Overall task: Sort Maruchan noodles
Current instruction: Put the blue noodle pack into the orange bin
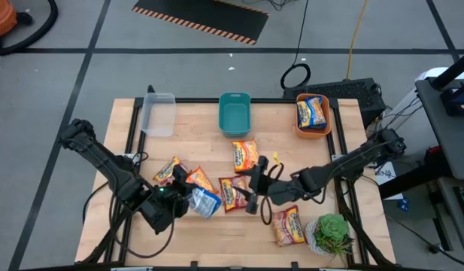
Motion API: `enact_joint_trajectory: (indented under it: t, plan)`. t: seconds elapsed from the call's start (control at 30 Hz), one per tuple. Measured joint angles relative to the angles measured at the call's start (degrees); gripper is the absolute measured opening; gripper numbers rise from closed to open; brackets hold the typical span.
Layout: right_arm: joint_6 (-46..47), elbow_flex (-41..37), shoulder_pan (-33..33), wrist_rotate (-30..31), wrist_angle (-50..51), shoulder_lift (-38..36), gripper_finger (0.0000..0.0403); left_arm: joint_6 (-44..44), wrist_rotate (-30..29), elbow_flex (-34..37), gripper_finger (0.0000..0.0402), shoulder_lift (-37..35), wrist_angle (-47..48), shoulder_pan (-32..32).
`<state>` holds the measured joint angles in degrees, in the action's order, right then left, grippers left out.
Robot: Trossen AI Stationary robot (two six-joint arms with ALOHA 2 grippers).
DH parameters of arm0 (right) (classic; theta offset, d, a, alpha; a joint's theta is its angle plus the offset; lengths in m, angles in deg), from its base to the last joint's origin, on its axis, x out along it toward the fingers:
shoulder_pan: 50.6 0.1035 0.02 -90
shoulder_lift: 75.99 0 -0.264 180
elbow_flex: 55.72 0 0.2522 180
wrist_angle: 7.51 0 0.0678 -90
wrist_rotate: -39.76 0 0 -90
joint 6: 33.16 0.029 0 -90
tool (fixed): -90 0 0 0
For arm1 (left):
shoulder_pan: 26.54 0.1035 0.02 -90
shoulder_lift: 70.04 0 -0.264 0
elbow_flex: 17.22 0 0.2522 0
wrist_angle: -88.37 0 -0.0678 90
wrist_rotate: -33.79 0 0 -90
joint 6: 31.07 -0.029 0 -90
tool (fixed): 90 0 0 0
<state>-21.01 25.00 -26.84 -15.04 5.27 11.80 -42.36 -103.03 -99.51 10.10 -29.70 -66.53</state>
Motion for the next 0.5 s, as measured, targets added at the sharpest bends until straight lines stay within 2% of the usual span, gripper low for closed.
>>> enact_joint_trajectory:
  t: [0.07,0.27,0.5]
  plan:
    - [2.53,0.0,-0.23,-2.46,5.27,-2.02,0.0215,-1.31,0.05,-0.01,0.0006,0.0,-0.03,0.56]
    - [11.04,0.0,-0.08,-2.19,20.34,-8.05,0.0215,-6.87,0.0,-0.01,0.0006,0.0,-0.85,2.88]
    - [12.66,-3.83,-0.05,-2.28,21.4,-11.61,0.0215,-14.11,-0.02,-0.01,0.0006,0.0,-6.34,5.2]
